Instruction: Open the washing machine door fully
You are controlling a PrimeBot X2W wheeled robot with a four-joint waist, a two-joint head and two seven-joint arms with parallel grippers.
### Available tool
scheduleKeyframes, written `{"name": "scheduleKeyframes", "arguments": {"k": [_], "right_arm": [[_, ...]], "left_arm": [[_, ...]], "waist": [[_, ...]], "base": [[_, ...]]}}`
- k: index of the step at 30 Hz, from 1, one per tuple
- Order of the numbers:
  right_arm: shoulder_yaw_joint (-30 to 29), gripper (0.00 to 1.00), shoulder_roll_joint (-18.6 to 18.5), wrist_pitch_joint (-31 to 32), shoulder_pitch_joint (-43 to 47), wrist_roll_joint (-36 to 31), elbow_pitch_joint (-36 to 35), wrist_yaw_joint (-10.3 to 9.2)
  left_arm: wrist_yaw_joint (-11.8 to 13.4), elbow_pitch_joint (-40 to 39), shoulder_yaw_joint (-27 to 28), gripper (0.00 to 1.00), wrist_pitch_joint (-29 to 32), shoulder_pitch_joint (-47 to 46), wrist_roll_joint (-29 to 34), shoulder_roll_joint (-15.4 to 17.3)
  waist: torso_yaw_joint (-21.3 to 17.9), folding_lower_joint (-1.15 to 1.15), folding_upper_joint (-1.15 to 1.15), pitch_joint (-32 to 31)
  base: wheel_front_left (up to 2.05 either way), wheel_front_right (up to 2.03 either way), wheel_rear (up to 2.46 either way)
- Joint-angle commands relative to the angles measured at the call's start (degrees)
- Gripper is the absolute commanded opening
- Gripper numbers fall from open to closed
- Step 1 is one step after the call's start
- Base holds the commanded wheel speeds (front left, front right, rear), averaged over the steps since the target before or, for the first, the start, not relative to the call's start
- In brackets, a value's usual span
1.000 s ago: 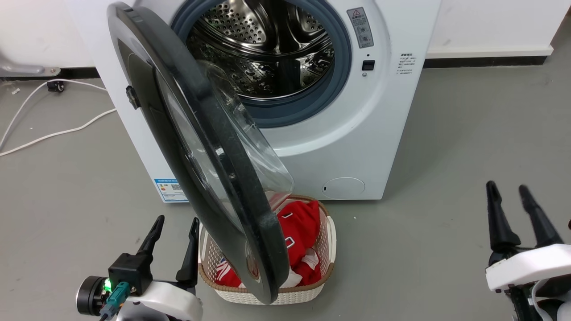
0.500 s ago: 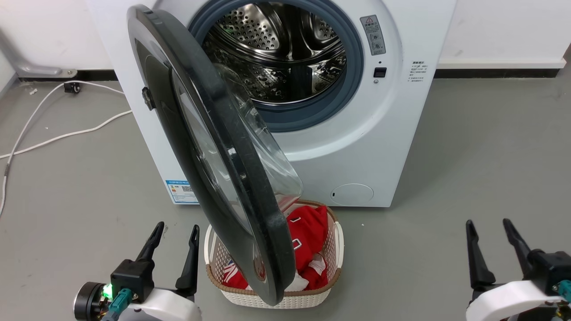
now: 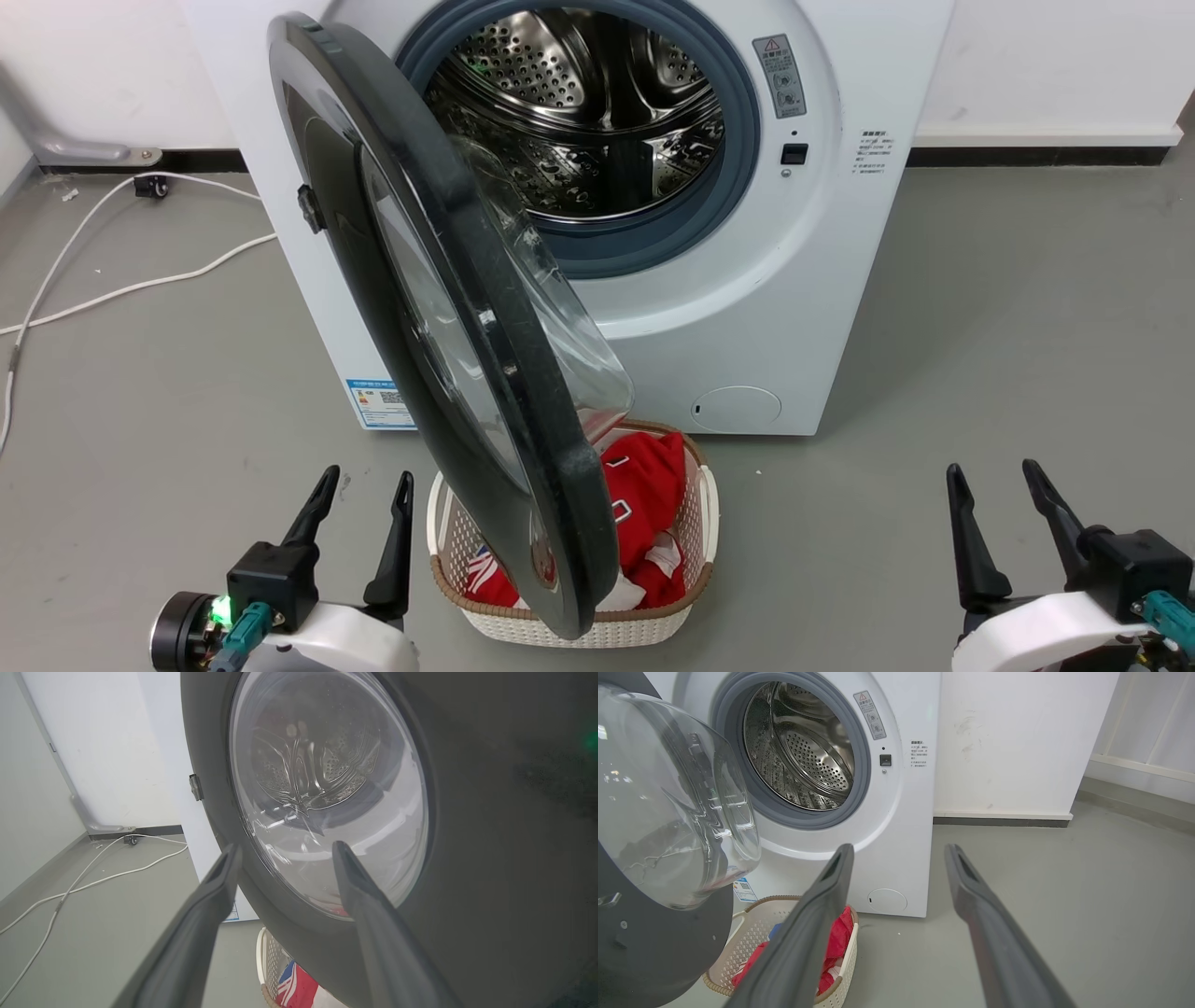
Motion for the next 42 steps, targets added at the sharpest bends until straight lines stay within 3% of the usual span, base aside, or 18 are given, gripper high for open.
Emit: {"name": "scheduleKeyframes", "arguments": {"k": [1,2,3,4,14,28,34,42], "right_arm": [[0.16,1.0,0.22,-0.15,-0.27,0.37,0.15,-0.01],[0.29,1.0,0.22,-0.11,-0.34,0.58,0.26,-0.01],[0.39,1.0,0.21,-0.12,-0.45,0.65,0.37,-0.01],[0.52,1.0,0.22,-0.18,-0.54,0.77,0.49,-0.01],[1.12,1.0,0.27,-0.97,-1.9,1.82,2.07,-0.01],[0.3,1.0,0.26,-2.55,-3.22,1.82,4.13,-0.01],[0.12,1.0,0.25,-2.9,-3.43,1.87,4.8,-0.01],[-0.41,1.0,0.24,-3.11,-3.01,2.01,5.37,-0.01]], "left_arm": [[0.23,-0.17,0.04,1.0,-0.15,0.17,-0.36,0.28],[0.27,-0.15,0.05,0.47,-0.14,0.26,-0.44,0.3],[0.23,-0.21,-0.01,0.09,-0.09,0.31,-0.53,0.26],[0.15,-0.33,-0.07,0.0,-0.06,0.33,-0.61,0.28],[1.4,-4.13,0.98,0.0,0.26,-0.95,-1.41,0.79],[2.14,-24.79,-0.87,0.0,-1.42,-11.7,1.26,-0.52],[1.35,-30.21,-4.32,0.0,1.24,-16.14,1.6,-2.14],[-2.08,-33.17,-15.1,0.0,8.21,-13.23,-1.34,-4.95]], "waist": [[-0.08,0.0,0.0,-0.03],[-0.18,0.0,0.0,-0.07],[-0.26,0.0,0.0,-0.1],[-0.32,0.0,0.0,-0.11],[-0.53,0.0,0.0,-0.08],[1.32,0.0,0.0,0.02],[1.48,0.0,0.0,0.12],[1.28,0.0,0.0,0.14]], "base": [[0.0,0.0,0.0],[0.0,0.0,0.0],[0.0,0.0,0.0],[0.0,0.0,0.0],[0.0,0.0,0.0],[0.0,0.0,0.0],[0.0,0.0,0.0],[0.0,0.0,0.0]]}}
